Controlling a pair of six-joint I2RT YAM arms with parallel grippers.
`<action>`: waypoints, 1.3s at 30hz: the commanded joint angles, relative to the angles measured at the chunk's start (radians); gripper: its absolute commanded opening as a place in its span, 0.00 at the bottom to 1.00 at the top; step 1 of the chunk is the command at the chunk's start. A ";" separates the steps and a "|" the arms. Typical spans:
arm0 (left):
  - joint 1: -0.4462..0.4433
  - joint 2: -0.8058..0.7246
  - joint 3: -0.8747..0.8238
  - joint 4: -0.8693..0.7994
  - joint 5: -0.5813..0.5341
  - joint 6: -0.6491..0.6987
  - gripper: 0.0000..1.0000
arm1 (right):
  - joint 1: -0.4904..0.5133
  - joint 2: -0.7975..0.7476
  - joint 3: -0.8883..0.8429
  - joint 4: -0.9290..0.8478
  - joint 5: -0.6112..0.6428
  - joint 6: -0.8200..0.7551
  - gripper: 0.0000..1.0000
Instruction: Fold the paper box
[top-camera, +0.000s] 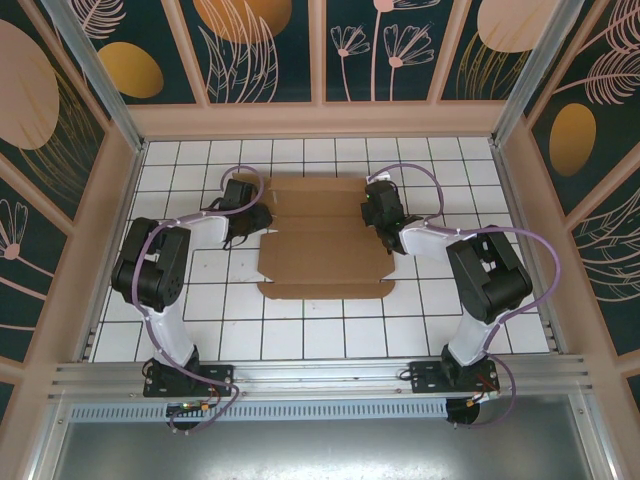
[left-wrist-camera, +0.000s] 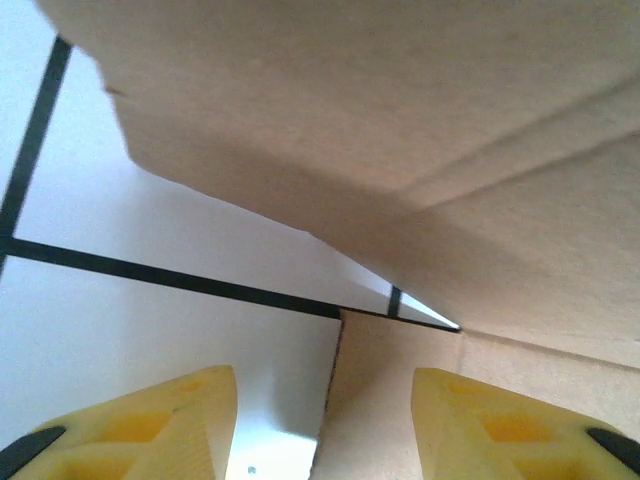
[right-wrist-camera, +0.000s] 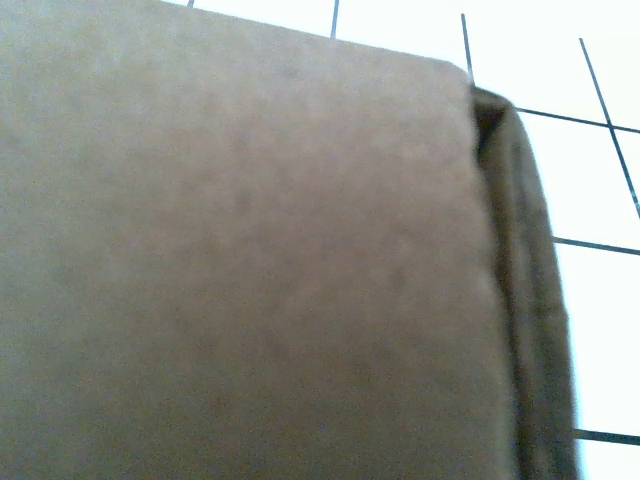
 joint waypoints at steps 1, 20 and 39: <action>0.002 0.037 0.010 0.057 0.053 0.017 0.50 | 0.006 0.030 0.006 -0.078 -0.038 -0.023 0.00; 0.000 -0.058 -0.094 0.285 0.251 -0.071 0.42 | 0.006 0.052 0.024 -0.096 -0.058 -0.027 0.00; -0.074 0.020 -0.107 0.358 0.289 -0.138 0.42 | -0.003 0.080 0.054 -0.131 -0.047 -0.033 0.00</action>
